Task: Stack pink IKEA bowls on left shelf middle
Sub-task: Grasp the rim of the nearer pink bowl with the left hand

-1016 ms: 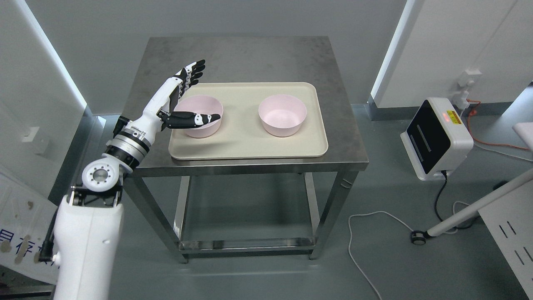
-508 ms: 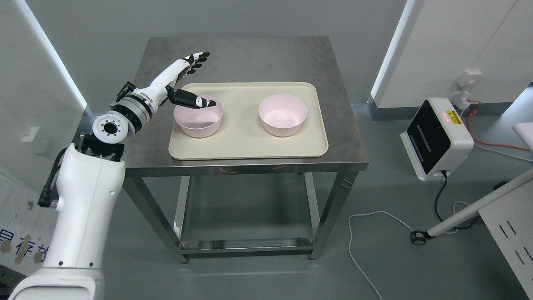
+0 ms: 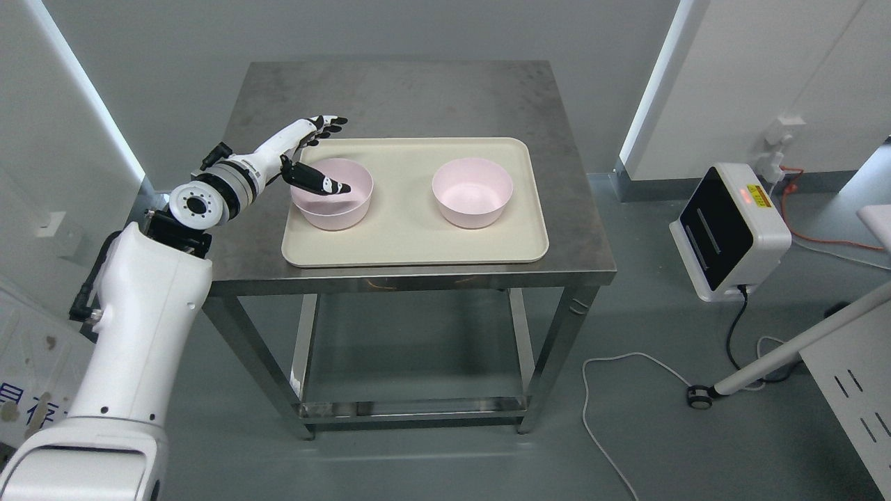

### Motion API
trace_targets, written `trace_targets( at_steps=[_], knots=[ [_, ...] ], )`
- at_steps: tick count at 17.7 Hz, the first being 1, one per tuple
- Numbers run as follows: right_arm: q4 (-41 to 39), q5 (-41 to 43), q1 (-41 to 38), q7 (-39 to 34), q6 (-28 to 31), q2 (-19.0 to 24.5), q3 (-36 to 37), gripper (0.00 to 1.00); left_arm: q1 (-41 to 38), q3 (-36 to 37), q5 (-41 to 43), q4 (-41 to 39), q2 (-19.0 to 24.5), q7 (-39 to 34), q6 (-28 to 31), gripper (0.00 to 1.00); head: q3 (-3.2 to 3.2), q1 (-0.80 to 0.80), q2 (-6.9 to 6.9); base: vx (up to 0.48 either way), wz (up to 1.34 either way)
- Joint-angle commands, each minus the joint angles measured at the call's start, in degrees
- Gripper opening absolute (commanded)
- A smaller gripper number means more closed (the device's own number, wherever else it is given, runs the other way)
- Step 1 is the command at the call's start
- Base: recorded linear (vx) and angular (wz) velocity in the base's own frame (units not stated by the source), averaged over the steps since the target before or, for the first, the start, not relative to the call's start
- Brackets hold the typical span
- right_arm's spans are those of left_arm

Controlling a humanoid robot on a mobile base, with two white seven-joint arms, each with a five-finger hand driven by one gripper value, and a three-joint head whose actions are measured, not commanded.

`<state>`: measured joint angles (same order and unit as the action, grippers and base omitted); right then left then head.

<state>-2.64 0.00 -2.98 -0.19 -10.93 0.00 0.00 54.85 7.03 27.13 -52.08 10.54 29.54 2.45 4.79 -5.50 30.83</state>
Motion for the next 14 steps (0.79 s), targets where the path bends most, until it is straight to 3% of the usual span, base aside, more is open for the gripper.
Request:
trace_targets(
  at_steps=[1,14],
  knots=[
    [0.00,-0.44,-0.01,0.02,0.29,-1.00,0.53,1.00,0.78,2.03,1.26,7.44,0.18,-0.36,-0.34,0.73,0.00,0.00,0.00,0.000,0.00],
    [0.00,-0.44,-0.01,0.02,0.29,-1.00,0.53,1.00,1.93,3.34,5.13,7.44,0.09,-0.37,-2.44,0.29,0.00,0.00,0.00,0.000,0.00]
  ],
)
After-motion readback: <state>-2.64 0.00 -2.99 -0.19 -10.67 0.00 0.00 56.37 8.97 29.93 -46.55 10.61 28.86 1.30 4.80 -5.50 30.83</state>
